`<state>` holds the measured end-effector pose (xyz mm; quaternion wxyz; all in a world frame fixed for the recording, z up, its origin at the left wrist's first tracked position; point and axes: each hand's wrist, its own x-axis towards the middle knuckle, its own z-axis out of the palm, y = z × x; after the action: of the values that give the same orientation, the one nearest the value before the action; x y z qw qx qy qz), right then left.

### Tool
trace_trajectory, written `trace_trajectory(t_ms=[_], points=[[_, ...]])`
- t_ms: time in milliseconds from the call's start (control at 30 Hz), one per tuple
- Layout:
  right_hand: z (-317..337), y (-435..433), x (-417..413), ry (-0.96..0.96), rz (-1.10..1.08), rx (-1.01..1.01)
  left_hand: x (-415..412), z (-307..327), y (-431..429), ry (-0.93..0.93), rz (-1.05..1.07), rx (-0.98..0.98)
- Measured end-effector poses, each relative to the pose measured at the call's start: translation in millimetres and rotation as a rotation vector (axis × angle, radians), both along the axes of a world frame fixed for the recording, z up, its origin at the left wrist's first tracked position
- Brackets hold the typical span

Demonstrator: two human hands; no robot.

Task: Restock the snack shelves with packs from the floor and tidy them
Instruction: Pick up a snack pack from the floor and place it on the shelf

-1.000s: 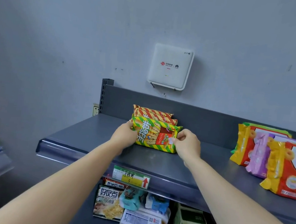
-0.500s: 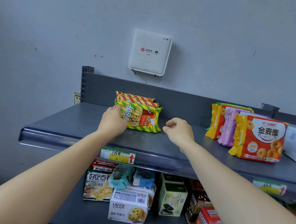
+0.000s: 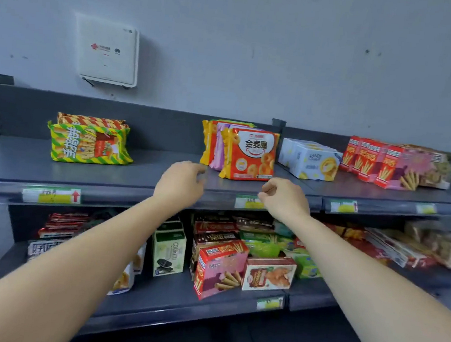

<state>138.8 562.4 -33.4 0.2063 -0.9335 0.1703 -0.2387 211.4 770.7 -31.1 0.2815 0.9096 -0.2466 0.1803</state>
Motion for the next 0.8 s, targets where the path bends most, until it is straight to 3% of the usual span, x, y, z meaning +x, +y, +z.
trace_trajectory(t_ms=[300, 533, 800], points=[[-54, -151, -175, 0.244, -0.299, -0.057, -102, -56, -167, -0.09, -0.256, 0.389], [-100, -222, -288, 0.37, -0.548, 0.011, -159, -105, -269, -0.084, -0.488, 0.542], [-134, -259, -402, 0.45, -0.82, 0.097, -219, -147, -378, -0.094, -0.808, 0.56]])
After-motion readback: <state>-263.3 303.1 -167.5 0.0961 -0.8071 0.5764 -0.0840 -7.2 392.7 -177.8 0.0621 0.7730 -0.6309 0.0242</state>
